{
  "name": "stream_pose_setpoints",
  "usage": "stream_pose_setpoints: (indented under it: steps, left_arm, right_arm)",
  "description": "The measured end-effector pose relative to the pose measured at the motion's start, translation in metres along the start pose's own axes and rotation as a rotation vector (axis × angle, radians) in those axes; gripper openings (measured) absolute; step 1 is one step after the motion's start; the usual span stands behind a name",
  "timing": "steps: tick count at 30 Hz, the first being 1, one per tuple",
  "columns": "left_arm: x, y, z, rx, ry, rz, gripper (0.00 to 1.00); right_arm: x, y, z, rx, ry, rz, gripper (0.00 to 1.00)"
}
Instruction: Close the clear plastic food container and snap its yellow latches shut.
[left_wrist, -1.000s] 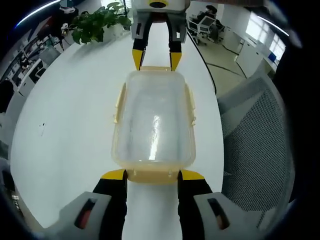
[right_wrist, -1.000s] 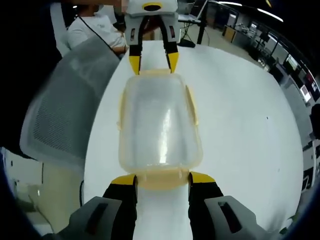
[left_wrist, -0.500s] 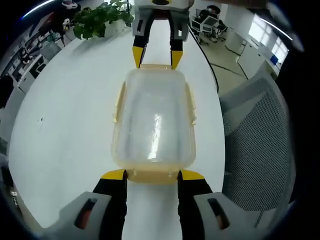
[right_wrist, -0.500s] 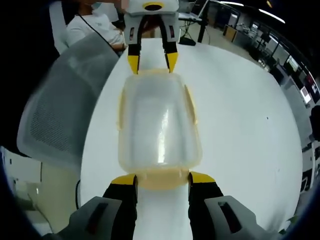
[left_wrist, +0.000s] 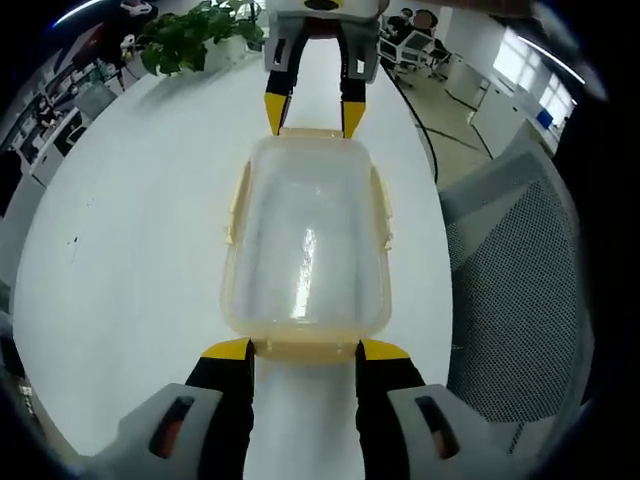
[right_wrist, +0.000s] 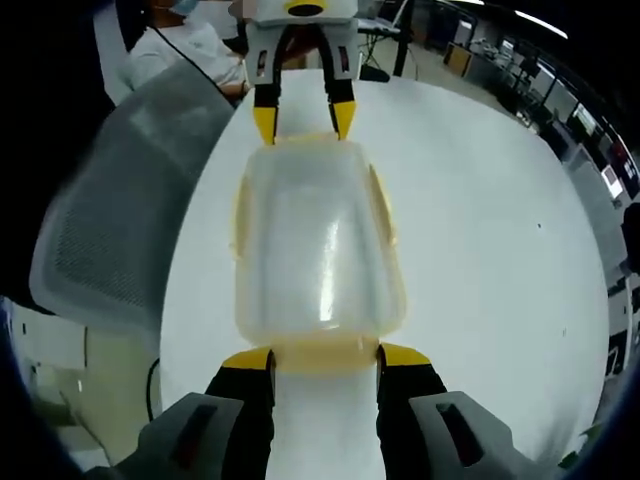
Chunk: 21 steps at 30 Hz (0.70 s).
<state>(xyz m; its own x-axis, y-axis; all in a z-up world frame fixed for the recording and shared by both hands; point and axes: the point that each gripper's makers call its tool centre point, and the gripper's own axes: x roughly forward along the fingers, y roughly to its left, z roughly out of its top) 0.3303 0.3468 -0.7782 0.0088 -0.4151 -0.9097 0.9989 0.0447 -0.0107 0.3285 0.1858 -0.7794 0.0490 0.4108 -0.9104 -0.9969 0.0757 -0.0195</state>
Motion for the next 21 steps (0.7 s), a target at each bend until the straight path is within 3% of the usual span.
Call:
stream_pose_setpoints:
  steps: [7, 11, 21]
  left_arm:
    - [-0.0022, -0.0003, -0.0001, 0.002, -0.023, -0.025, 0.39]
    - [-0.0025, 0.0038, -0.0011, -0.004, -0.033, -0.008, 0.46]
    - [-0.0066, 0.0042, -0.0062, -0.027, -0.037, 0.006, 0.45]
  right_arm:
    - [-0.0034, 0.0012, 0.0012, -0.002, -0.018, 0.009, 0.40]
    - [-0.0073, 0.0025, 0.0009, 0.029, -0.025, 0.028, 0.43]
    - [-0.0075, 0.0056, -0.0032, 0.078, -0.017, 0.037, 0.43]
